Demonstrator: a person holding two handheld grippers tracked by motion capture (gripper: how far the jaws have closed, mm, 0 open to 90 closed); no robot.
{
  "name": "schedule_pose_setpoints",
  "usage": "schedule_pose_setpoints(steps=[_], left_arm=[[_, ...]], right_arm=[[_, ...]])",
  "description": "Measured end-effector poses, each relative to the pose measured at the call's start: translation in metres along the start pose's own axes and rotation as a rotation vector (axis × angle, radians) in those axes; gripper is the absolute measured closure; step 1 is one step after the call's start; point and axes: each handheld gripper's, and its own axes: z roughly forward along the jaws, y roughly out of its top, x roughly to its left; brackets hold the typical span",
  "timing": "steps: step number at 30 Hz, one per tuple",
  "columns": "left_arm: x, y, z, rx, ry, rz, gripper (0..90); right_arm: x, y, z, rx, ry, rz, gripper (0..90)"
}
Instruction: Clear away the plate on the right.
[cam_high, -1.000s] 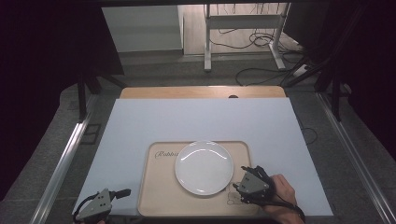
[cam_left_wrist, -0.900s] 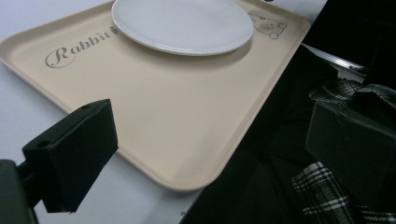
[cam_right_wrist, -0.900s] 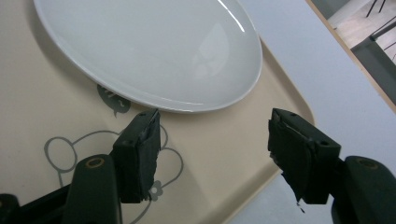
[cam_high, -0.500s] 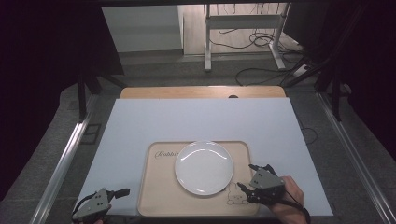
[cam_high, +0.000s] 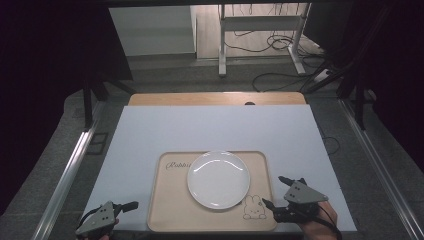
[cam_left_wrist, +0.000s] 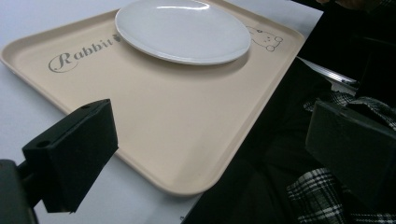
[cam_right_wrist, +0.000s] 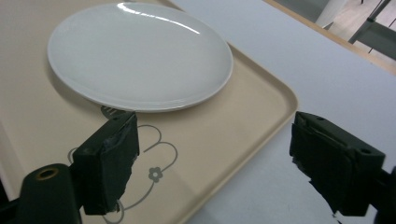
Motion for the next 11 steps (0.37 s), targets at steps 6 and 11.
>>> schedule_pose_setpoints(steps=[6,11], left_arm=[[0.0,0.0,0.001,0.005,-0.001,0.003,1.8],[0.0,0.001,0.002,0.005,0.0,0.003,1.8]], right_arm=[[-0.013,-0.014,-0.014,-0.059,0.017,0.124,10.9],[-0.016,-0.024,-0.016,-0.047,0.013,0.155,9.3]])
